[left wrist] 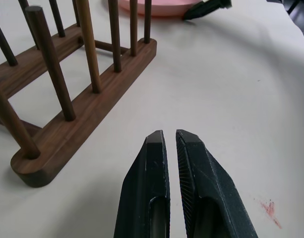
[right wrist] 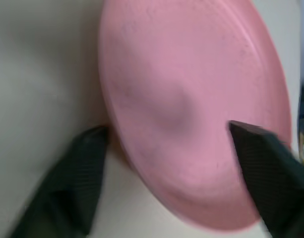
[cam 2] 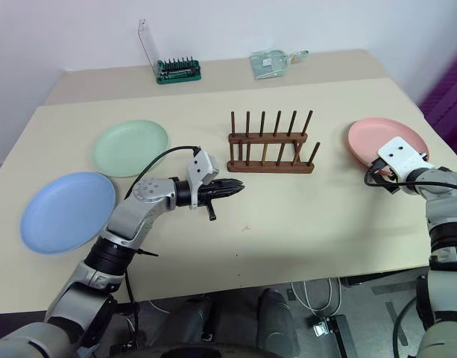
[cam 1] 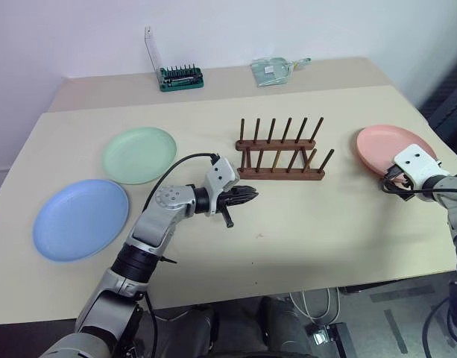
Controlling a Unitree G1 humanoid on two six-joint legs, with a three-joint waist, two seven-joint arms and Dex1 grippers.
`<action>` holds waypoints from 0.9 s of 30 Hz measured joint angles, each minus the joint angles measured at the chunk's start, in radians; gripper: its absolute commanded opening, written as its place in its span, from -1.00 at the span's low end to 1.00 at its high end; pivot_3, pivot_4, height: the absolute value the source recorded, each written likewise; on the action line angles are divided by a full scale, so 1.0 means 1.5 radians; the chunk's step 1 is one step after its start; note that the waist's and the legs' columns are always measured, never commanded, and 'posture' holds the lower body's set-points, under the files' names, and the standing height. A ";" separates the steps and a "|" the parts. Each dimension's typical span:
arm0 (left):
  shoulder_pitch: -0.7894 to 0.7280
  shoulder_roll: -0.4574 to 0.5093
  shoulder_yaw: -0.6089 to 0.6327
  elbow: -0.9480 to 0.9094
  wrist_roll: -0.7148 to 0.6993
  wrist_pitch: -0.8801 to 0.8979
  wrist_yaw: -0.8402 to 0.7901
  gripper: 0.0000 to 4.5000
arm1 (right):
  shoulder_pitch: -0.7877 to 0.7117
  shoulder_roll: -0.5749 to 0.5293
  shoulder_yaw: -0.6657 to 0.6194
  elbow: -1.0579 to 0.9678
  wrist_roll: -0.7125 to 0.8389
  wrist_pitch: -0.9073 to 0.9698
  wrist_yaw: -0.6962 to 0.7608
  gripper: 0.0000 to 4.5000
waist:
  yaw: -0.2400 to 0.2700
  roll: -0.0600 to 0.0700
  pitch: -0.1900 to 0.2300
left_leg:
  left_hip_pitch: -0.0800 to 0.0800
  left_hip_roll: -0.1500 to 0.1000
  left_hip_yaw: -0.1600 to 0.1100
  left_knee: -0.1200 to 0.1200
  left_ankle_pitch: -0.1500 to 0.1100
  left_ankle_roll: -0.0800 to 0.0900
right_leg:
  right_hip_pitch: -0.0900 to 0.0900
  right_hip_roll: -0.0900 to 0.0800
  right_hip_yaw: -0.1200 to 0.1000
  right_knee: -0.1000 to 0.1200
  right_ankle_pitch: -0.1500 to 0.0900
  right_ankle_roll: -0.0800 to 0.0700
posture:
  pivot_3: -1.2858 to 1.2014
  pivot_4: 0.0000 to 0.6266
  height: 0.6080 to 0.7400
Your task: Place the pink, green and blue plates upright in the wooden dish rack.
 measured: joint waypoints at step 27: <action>0.009 0.049 0.019 -0.020 -0.005 0.005 0.010 -0.85 | 0.124 0.008 -0.366 -0.726 0.884 0.571 0.103 -0.98 | 0.018 0.003 0.002 | -0.001 0.000 -0.002 0.001 -0.003 0.005 | 0.001 -0.001 -0.001 -0.002 0.000 0.000 | 0.03 -0.52 0.93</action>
